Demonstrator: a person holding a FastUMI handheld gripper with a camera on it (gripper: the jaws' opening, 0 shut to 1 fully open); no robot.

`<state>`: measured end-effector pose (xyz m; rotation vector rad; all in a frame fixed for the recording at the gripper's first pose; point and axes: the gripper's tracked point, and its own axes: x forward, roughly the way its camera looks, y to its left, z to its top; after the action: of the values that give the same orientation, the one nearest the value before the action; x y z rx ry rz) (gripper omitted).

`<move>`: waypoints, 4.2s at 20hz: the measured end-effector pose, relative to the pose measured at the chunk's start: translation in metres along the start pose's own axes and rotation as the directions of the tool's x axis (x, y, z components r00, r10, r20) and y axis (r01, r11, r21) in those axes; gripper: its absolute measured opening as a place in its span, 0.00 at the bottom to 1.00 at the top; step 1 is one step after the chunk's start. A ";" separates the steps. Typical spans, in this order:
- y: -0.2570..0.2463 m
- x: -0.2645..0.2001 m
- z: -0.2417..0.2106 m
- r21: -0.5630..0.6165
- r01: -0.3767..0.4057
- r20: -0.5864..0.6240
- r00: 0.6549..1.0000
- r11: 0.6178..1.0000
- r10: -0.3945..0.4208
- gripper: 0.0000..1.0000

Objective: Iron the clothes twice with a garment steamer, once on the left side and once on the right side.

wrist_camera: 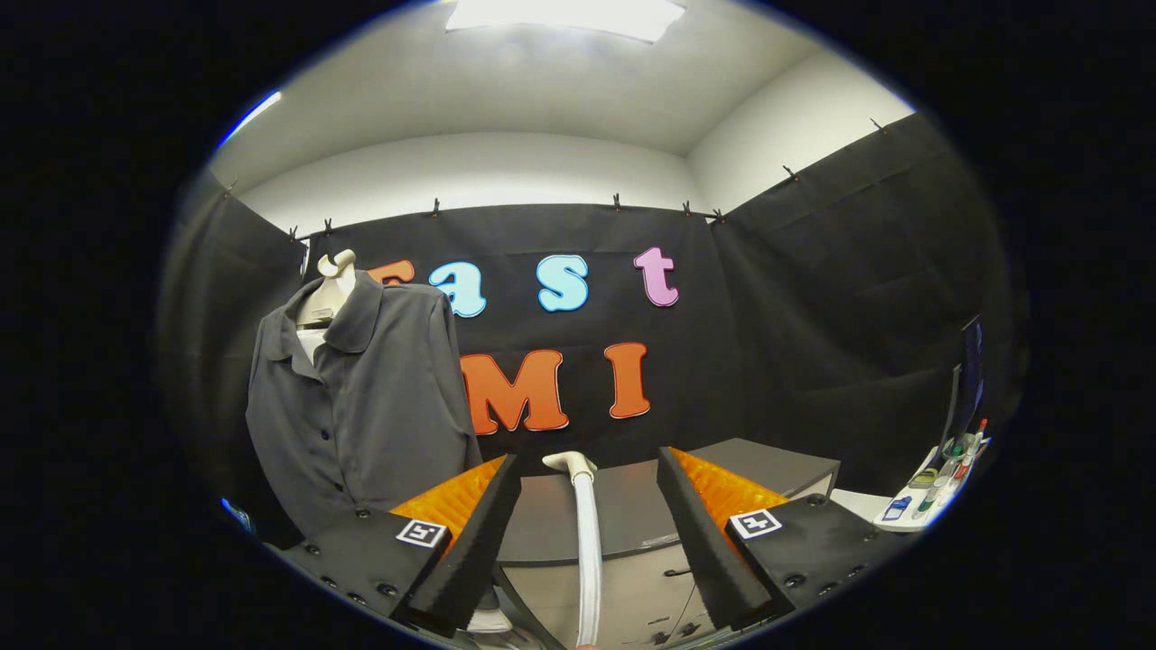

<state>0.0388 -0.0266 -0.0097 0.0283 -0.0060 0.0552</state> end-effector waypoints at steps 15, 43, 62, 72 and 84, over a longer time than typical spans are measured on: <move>0.001 0.069 0.005 -0.015 -0.002 0.023 1.000 1.000 0.002 0.98; 0.021 0.324 -0.163 -0.104 -0.307 -0.613 0.769 0.946 0.182 0.98; 0.006 0.297 -0.229 -0.015 -0.248 -0.761 0.632 0.969 0.150 0.57; 0.009 0.273 -0.204 -0.093 -0.209 -0.631 0.769 0.973 0.105 0.52; 0.053 0.180 -0.137 -0.127 -0.108 -0.375 0.925 0.986 0.053 0.51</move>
<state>0.2165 0.0404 -0.1437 -0.1295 0.3689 0.1420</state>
